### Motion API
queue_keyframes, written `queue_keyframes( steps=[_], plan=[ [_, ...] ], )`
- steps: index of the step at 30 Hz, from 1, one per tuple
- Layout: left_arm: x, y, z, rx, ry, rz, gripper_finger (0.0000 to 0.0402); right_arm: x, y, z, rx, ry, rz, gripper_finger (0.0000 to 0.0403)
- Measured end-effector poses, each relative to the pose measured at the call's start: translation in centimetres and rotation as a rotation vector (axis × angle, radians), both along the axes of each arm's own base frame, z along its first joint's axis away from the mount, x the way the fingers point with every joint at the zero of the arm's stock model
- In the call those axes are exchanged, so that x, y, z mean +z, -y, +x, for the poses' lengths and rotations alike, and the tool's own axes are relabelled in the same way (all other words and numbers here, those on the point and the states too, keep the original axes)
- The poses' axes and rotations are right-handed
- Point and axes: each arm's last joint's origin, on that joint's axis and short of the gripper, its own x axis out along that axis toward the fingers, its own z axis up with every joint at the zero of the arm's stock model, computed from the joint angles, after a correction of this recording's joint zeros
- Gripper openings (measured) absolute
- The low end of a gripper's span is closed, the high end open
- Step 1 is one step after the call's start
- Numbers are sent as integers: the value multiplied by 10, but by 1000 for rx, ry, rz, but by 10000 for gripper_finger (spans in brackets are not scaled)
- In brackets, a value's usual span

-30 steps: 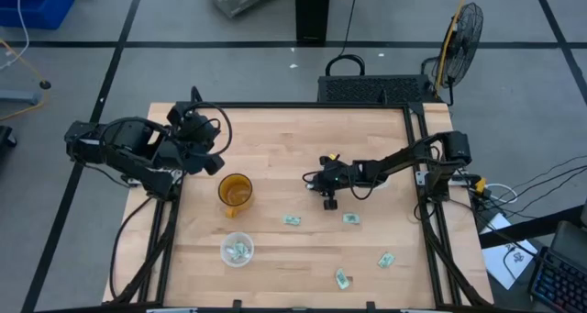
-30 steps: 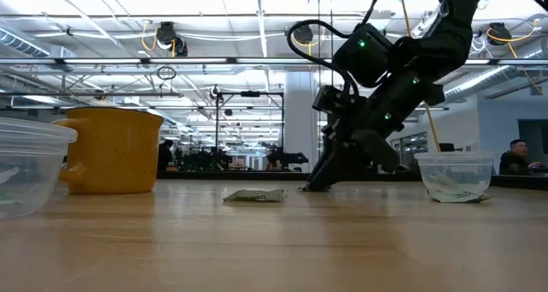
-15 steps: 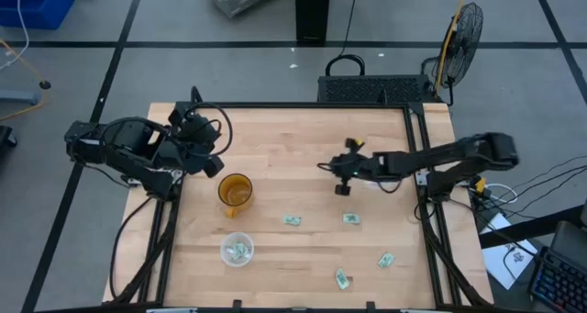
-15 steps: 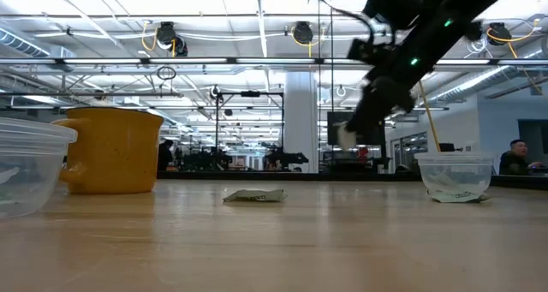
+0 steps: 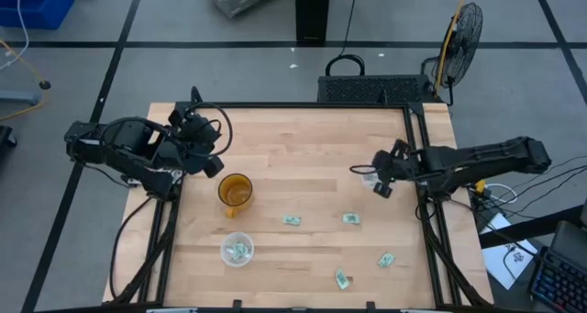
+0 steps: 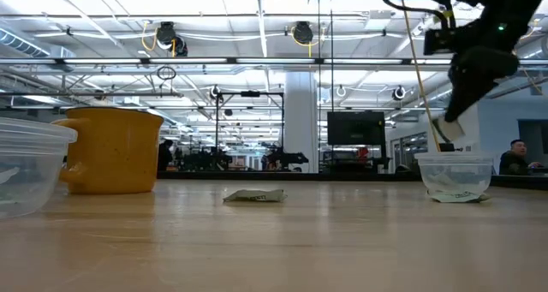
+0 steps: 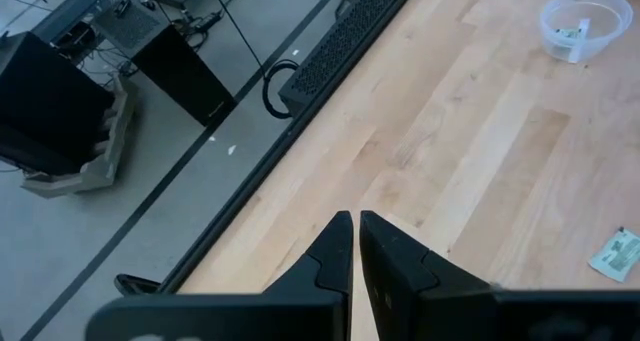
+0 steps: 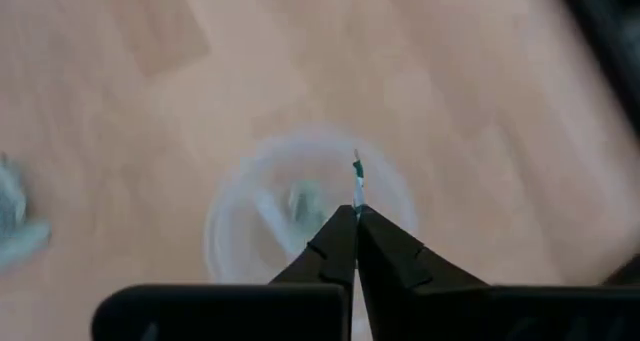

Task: Pick and place Stevia / Truvia into bins
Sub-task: Put the truvia packet into the top transparent container, then put the stevia packet into the bottom transparent container

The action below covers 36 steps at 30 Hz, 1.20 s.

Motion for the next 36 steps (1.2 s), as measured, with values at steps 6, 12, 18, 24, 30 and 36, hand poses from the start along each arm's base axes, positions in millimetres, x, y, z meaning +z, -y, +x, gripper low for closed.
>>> queue_keyframes(
  steps=[6, 12, 18, 24, 30, 36],
  plan=[
    [0, 0, 0, 0, 1, 1, 31, -21, -2, -1, 25, -7, 73, 8],
    [0, 0, 0, 2, 4, -1, 31, -27, -2, -3, 32, -12, 79, 32],
    [0, 0, 0, 25, 26, -24, 31, -26, -2, -3, 35, -10, 78, 71],
    [-2, 2, 2, -14, 7, -65, 31, -26, -2, -3, 36, -10, 77, 99],
    [-25, 9, 20, -102, -2, -137, 31, -23, -3, 5, 84, 64, 68, 104],
    [-74, 22, 54, -337, 40, -193, 31, -9, -6, 27, 291, 282, 13, 97]
  ],
)
